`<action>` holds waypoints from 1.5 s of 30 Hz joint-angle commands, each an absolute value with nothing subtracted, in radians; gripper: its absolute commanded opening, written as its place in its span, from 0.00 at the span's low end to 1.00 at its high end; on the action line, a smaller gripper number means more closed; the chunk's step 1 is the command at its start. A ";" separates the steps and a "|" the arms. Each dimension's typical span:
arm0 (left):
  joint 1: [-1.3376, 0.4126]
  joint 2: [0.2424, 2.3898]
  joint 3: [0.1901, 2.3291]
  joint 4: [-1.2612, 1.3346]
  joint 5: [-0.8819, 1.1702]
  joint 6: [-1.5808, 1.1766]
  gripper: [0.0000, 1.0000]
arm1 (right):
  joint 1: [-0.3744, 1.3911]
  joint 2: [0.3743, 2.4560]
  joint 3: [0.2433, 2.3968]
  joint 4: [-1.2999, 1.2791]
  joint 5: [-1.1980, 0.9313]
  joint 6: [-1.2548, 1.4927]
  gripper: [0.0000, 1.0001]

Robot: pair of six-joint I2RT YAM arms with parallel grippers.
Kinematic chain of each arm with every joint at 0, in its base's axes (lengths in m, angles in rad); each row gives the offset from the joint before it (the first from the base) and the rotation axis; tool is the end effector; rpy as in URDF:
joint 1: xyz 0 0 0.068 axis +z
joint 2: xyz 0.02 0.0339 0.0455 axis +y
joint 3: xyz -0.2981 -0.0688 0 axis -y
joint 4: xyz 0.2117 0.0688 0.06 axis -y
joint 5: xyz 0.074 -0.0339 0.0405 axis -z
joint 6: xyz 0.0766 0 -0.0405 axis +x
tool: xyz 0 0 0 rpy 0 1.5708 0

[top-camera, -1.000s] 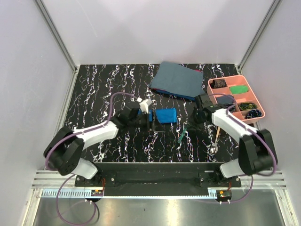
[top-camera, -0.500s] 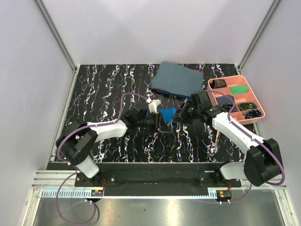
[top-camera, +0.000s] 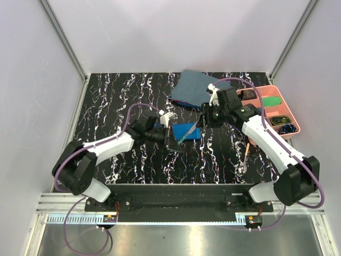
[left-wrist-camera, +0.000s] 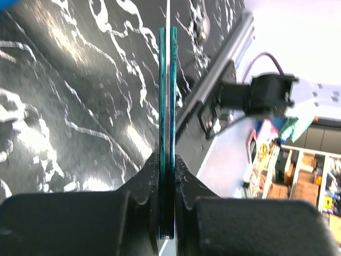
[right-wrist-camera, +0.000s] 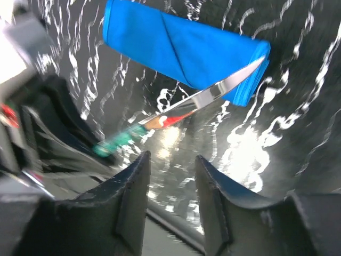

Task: Fold the napkin into a case and place the utensils inside
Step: Pass from the right arm to the left, then pass from the left arm to the right

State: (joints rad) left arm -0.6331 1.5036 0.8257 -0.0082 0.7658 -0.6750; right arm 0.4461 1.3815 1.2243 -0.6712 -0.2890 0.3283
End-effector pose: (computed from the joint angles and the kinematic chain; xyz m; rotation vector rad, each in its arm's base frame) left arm 0.2124 -0.2218 0.2430 0.4184 2.4735 -1.4978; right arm 0.2450 0.1414 0.3238 -0.2851 2.4580 0.6960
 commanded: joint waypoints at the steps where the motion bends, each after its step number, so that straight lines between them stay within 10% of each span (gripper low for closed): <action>1: -0.588 1.411 0.851 -0.132 0.914 -0.563 0.00 | 0.453 1.309 1.249 -0.674 -0.376 -0.056 0.56; 10: -0.523 1.338 0.828 -0.259 0.994 -0.497 0.00 | 0.517 1.229 1.191 -0.675 -0.325 -0.866 0.88; 39: -0.523 1.324 0.807 -0.278 1.068 -0.488 0.00 | 0.701 1.448 1.241 -0.706 -0.353 -1.321 0.54; 45: -0.523 1.321 0.808 -0.272 1.078 -0.495 0.00 | 0.707 1.463 1.230 -0.695 -0.357 -1.322 0.33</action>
